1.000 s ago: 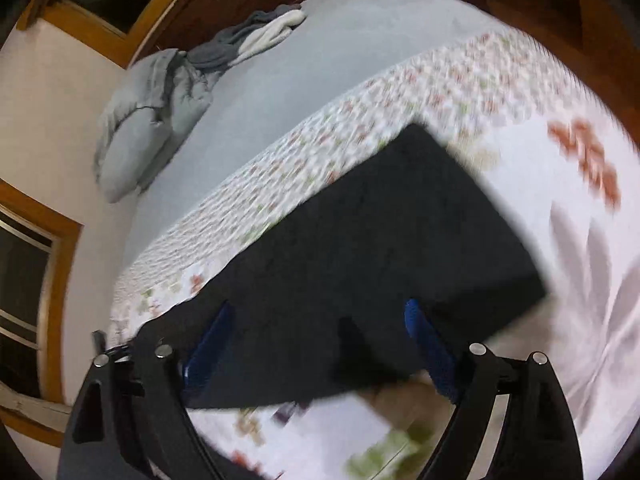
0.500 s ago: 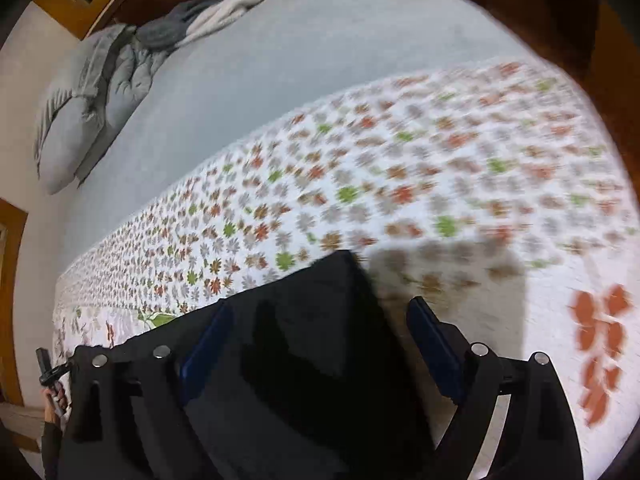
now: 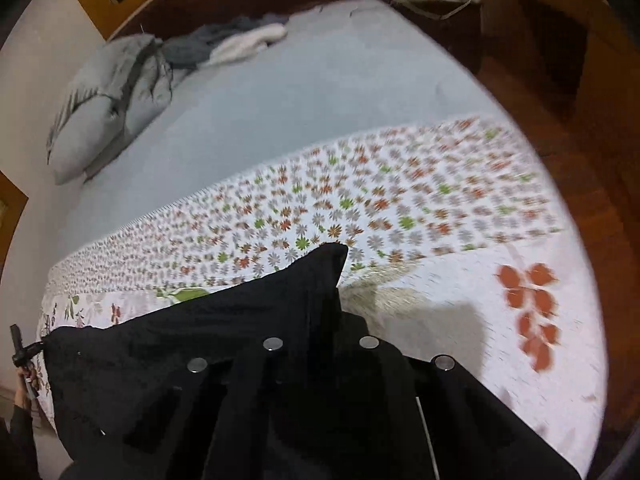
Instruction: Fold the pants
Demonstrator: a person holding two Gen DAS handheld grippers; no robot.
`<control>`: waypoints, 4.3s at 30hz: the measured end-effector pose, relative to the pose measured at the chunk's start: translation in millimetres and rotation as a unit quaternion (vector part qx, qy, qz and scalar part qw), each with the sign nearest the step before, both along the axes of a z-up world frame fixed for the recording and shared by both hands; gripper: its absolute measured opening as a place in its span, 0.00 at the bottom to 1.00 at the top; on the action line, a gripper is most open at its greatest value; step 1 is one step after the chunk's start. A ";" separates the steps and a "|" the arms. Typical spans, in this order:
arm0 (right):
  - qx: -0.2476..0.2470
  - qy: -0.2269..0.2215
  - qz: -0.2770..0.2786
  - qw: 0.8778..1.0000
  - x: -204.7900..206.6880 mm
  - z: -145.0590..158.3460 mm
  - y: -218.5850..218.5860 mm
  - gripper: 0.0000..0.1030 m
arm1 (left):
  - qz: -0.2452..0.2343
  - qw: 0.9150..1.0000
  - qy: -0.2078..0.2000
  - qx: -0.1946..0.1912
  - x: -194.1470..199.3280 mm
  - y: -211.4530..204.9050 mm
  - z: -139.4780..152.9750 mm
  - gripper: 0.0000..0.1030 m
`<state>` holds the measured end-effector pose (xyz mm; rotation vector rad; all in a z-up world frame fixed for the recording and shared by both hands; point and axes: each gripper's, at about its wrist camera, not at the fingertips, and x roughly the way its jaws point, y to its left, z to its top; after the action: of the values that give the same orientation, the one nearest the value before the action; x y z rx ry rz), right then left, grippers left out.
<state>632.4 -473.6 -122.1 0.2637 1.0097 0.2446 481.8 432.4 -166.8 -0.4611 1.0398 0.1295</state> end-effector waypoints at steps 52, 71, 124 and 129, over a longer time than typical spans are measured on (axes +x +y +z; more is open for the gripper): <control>0.356 -0.046 -0.231 0.904 -510.3 -119.6 -77.4 0.75 | -0.013 0.989 -0.143 0.033 -339.7 -117.6 23.9 0.74; 0.318 -0.011 -0.200 0.926 -469.5 -148.4 -76.7 0.18 | 0.007 0.992 0.050 0.113 -282.1 -116.9 -66.2 0.05; 0.269 -0.020 -0.284 0.920 -516.0 -101.5 -110.1 0.30 | 0.061 0.997 0.009 0.041 -258.8 -72.3 -62.9 0.86; 0.230 0.020 -0.240 0.943 -505.7 -107.5 -94.1 0.30 | 0.048 0.996 0.020 0.076 -257.2 -79.9 -63.4 0.87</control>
<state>126.8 -567.7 -229.6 0.9304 0.8872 0.0260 224.7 352.5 -230.2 -0.3703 1.0390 0.3027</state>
